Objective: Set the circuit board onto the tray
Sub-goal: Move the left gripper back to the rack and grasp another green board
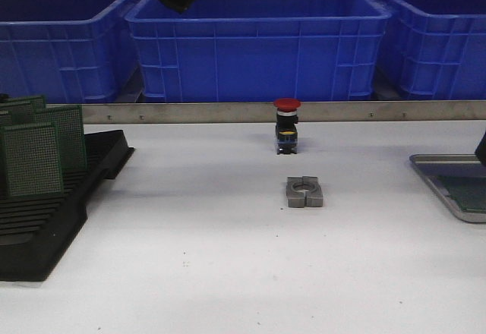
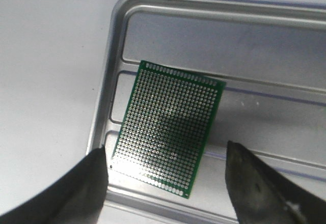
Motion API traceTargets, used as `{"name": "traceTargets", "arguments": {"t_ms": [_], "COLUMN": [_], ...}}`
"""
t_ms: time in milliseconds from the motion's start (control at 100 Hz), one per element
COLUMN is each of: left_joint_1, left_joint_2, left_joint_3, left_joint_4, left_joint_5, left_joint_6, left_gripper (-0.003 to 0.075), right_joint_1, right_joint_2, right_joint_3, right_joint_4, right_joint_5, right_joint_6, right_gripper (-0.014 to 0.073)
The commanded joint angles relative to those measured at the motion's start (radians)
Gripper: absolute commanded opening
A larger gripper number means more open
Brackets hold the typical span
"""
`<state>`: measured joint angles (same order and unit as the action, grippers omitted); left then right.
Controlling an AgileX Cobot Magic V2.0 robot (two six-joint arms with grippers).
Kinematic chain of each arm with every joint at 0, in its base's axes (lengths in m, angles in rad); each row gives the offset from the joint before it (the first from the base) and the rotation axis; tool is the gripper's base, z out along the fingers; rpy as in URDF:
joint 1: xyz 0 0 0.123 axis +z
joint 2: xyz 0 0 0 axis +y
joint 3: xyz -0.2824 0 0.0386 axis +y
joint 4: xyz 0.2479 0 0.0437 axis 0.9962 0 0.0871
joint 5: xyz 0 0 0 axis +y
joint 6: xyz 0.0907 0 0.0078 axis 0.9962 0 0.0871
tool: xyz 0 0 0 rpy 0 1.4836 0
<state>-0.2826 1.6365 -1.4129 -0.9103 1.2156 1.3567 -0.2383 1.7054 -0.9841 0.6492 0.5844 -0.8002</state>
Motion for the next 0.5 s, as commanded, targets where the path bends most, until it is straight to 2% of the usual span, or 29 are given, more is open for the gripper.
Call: {"name": "traceTargets", "arguments": {"t_ms": [0, 310, 380, 490], "left_joint_1": [0.001, 0.001, 0.001, 0.001], "left_joint_2": [-0.047, -0.036, -0.026, -0.006], "left_joint_3": [-0.068, -0.091, -0.091, -0.091], "left_joint_4": [0.098, 0.687, 0.754, 0.77], "left_joint_5": [0.059, 0.057, 0.057, 0.059], "left_joint_6": [-0.076, -0.139, -0.139, -0.15], "left_gripper": [0.0482, 0.0481, 0.0481, 0.0481], "right_joint_1": [-0.008, -0.008, -0.008, -0.008], "right_joint_2": [-0.089, -0.224, -0.237, -0.243], "right_joint_3": [-0.029, -0.029, -0.029, -0.029], "right_joint_4": [-0.031, -0.033, -0.033, -0.033], "right_joint_5": [-0.024, -0.024, -0.024, -0.016], "right_joint_6": [-0.002, -0.002, -0.002, -0.002], "right_gripper": [0.0519, 0.0519, 0.0519, 0.0519]}}
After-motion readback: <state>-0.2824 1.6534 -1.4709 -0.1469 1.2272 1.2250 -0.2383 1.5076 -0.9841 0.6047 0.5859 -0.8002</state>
